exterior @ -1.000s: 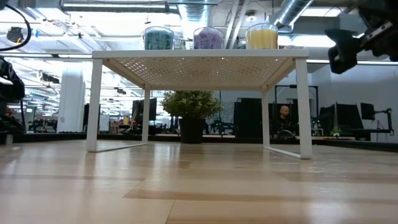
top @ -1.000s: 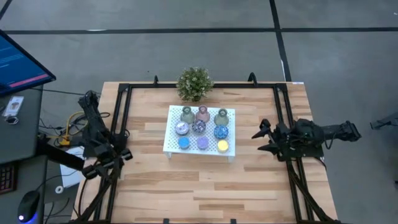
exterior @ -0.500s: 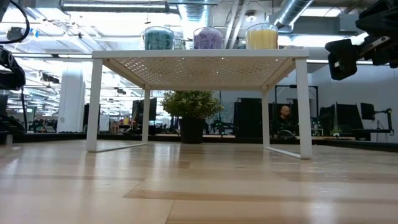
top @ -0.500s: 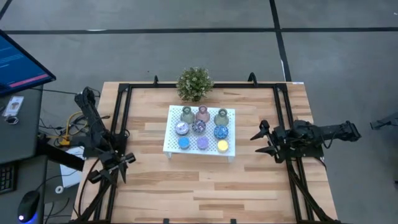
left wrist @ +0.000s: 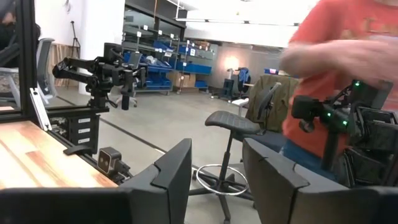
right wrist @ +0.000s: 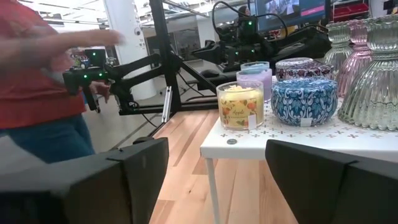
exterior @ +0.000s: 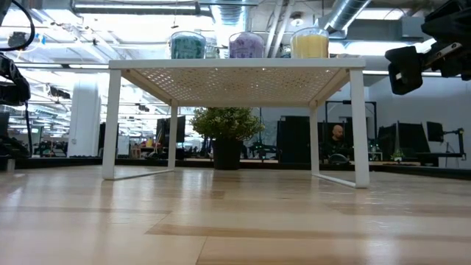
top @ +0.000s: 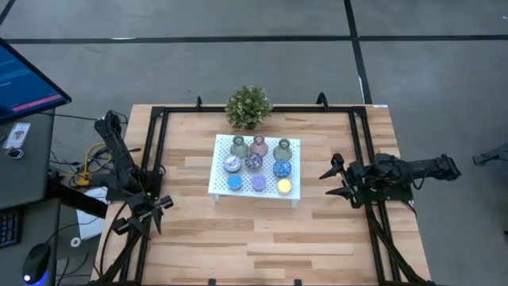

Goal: Pick & Place candle stick holders
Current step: Return to Home Position

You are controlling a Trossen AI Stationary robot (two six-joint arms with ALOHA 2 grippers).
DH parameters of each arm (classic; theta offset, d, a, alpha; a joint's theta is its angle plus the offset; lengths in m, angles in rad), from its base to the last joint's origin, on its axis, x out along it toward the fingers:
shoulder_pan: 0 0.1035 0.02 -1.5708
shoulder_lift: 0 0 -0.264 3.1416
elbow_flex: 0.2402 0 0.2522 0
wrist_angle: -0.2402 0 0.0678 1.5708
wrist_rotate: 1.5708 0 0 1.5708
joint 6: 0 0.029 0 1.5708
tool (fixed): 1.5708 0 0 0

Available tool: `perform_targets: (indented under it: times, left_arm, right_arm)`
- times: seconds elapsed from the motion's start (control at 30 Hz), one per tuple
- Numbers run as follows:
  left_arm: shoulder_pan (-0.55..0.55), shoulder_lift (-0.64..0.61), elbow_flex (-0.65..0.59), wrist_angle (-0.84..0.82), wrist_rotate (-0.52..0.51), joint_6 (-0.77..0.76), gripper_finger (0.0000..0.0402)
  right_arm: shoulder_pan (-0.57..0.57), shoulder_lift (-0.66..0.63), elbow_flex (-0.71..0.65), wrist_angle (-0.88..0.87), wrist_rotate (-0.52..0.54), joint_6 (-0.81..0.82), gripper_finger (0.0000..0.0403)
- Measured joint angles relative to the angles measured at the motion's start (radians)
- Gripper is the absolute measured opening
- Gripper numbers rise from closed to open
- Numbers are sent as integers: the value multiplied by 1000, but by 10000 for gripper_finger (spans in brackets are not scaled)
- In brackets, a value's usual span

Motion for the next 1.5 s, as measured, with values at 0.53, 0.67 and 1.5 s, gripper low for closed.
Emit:
perform_targets:
  times: [0.53,0.67,1.5]
  left_arm:
    - [0,-152,1,3,1,0,143]
    - [0,-178,2,34,6,0,143]
    - [0,-48,1,48,8,0,143]
  right_arm:
    - [0,0,0,0,0,0,260]
    - [0,1,0,0,0,0,260]
    - [0,1,0,0,-1,0,260]
